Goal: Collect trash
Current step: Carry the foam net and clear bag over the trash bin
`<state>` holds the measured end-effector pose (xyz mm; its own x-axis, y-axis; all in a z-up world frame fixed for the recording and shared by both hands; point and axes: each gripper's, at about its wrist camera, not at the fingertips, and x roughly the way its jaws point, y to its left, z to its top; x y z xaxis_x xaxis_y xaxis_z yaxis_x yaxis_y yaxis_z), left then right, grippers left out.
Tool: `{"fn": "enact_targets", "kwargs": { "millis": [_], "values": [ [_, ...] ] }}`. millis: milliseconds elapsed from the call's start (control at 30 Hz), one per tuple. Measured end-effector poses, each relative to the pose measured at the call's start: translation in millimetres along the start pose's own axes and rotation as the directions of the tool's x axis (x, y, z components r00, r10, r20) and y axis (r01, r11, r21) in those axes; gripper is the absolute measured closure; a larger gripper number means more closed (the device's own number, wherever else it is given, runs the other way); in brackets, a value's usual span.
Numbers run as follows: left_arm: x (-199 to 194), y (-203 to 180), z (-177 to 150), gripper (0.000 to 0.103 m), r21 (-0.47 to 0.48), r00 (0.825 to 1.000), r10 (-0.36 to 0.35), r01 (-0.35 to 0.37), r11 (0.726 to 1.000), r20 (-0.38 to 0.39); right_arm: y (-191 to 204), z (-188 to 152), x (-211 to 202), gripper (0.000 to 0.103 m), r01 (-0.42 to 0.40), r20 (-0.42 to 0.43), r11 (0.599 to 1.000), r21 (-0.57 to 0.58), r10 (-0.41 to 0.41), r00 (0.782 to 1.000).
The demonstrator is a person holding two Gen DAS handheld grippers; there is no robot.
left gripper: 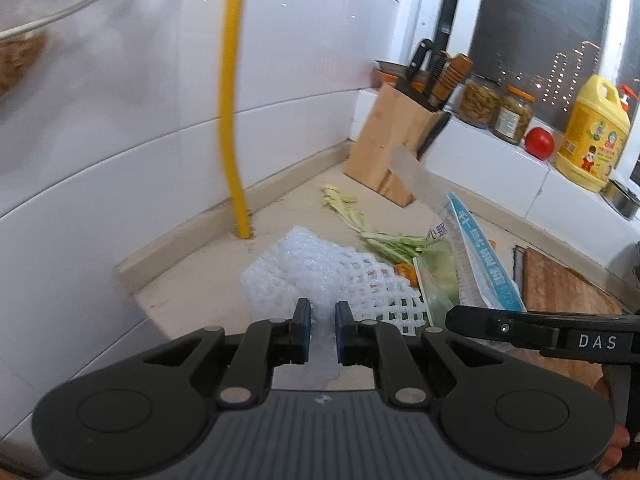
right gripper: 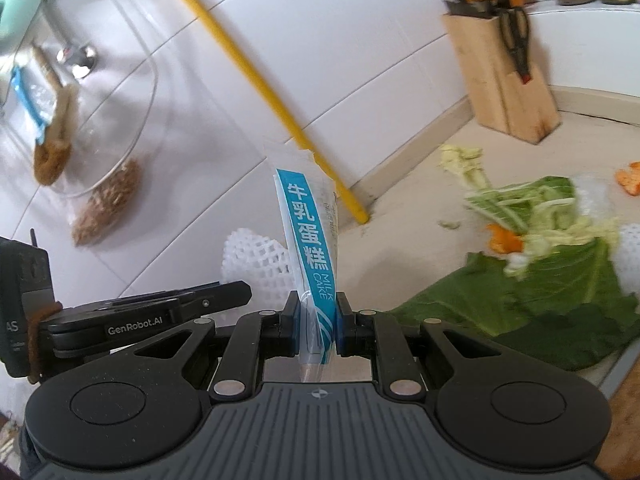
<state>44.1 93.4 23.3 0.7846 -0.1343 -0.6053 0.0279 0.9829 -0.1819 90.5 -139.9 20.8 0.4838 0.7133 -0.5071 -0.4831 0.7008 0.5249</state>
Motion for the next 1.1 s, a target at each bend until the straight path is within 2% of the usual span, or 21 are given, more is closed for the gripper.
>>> {"fn": "enact_targets", "kwargs": {
  "millis": [567, 1100],
  "values": [
    [-48, 63, -25, 0.093, -0.091, 0.995, 0.087, -0.082, 0.992, 0.054, 65, -9, 49, 0.082, -0.086, -0.098, 0.991, -0.101, 0.076, 0.992],
    [-64, 115, -59, 0.093, -0.175, 0.988, 0.157, -0.155, 0.972, 0.001, 105, -29, 95, 0.082, -0.155, -0.226, 0.980, -0.122, 0.125, 0.966]
  ]
}}
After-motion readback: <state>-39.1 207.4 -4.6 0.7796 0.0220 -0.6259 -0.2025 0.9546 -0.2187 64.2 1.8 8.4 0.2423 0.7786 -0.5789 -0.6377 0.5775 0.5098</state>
